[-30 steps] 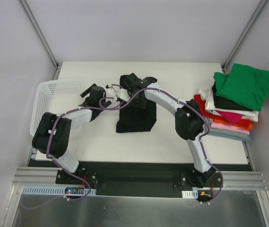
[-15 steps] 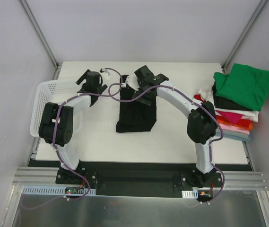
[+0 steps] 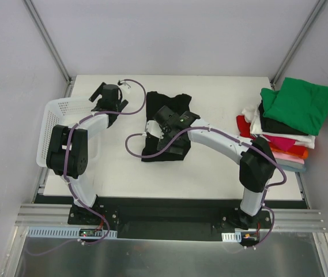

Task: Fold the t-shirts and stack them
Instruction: Fold the tshirt

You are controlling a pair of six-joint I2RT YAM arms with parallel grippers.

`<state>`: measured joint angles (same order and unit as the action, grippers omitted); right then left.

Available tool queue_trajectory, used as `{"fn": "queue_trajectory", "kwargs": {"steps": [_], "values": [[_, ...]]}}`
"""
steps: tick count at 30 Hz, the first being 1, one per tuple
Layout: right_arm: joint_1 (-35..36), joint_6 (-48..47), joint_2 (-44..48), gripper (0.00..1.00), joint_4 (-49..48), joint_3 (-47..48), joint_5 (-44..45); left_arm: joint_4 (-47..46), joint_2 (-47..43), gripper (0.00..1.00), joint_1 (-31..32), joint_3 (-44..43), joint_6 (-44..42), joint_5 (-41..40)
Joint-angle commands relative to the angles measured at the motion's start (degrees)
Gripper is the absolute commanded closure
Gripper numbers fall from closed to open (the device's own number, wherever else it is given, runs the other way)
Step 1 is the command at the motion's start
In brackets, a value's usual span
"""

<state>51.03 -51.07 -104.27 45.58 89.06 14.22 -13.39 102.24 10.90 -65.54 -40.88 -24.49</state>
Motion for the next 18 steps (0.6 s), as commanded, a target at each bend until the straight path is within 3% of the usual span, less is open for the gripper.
{"fn": "queue_trajectory", "kwargs": {"steps": [1, 18], "values": [[0.1, 2.1, -2.3, 0.10, 1.1, 2.4, 0.0, 0.0, -0.8, 0.01, 0.3, 0.0, 1.0, 0.5], [1.6, 1.4, -12.4, 0.15, 3.1, 11.1, -3.3, -1.1, 0.9, 0.01, -0.4, -0.2, -0.4, 1.1]]}}
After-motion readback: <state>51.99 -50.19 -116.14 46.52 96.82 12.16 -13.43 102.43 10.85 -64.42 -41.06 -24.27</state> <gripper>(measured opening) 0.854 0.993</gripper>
